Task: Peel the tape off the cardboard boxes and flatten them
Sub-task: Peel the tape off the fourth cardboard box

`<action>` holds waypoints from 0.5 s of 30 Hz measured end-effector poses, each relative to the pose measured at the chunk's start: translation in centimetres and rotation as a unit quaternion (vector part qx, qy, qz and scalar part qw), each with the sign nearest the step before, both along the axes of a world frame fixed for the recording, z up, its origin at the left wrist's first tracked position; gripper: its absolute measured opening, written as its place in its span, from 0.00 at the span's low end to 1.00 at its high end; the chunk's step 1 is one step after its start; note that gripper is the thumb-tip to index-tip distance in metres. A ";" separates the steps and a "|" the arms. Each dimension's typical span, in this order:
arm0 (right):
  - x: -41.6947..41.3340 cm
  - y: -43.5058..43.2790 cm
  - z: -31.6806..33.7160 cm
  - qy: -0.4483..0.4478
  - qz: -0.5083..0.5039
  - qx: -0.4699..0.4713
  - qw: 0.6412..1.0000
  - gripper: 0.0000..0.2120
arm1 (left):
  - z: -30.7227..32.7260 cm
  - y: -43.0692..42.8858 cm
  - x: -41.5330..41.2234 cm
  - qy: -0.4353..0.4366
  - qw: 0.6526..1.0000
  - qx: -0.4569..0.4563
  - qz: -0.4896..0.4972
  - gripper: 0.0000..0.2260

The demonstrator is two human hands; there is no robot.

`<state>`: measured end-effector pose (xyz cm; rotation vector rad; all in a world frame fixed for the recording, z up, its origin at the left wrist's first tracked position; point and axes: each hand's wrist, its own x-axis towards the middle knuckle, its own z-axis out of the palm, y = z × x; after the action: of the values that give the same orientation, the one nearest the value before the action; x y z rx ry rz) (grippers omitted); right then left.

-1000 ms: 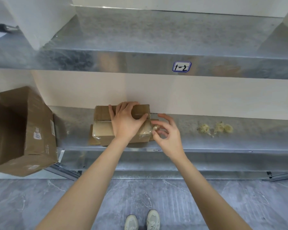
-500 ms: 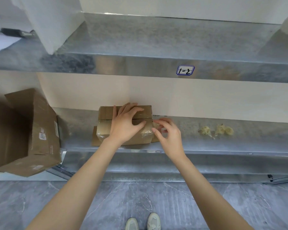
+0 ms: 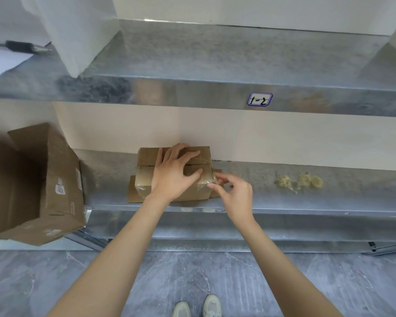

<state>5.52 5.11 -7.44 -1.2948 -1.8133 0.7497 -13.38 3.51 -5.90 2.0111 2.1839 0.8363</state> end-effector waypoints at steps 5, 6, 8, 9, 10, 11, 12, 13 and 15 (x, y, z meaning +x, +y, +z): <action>0.3 0.6 0.4 -0.009 0.012 -0.014 1.000 0.07 | -0.1 0.3 -0.1 -0.020 1.000 -0.005 0.009 0.22; 0.5 0.8 0.5 -0.009 0.020 -0.018 1.000 0.06 | -0.1 0.4 -0.1 -0.030 0.999 -0.007 0.011 0.21; 0.9 1.1 0.8 -0.004 0.033 -0.027 0.999 0.05 | -0.1 0.4 -0.1 -0.037 0.999 -0.006 0.014 0.21; 1.1 1.1 0.9 0.002 0.041 -0.033 0.999 0.04 | -0.1 0.4 0.0 -0.039 0.999 -0.006 0.015 0.21; 1.3 1.0 1.0 0.009 0.049 -0.037 0.998 0.04 | -0.1 0.4 0.0 -0.040 0.999 -0.007 0.016 0.21; 1.4 1.0 1.1 0.014 0.057 -0.039 0.998 0.04 | -0.1 0.4 0.0 -0.041 0.999 -0.007 0.017 0.21; 1.5 0.8 1.2 0.019 0.066 -0.039 0.997 0.03 | -0.1 0.4 0.0 -0.041 0.999 -0.007 0.019 0.21; 1.5 0.7 1.3 0.025 0.077 -0.039 0.996 0.03 | -0.1 0.4 0.0 -0.040 0.999 -0.008 0.020 0.20; 1.7 0.5 1.7 0.048 0.109 -0.047 0.992 0.02 | -0.1 0.5 0.0 -0.041 0.999 -0.012 0.022 0.20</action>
<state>7.18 5.58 -5.71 -1.1113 -1.8792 1.0095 -13.37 3.99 -5.98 1.8911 2.1900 0.8773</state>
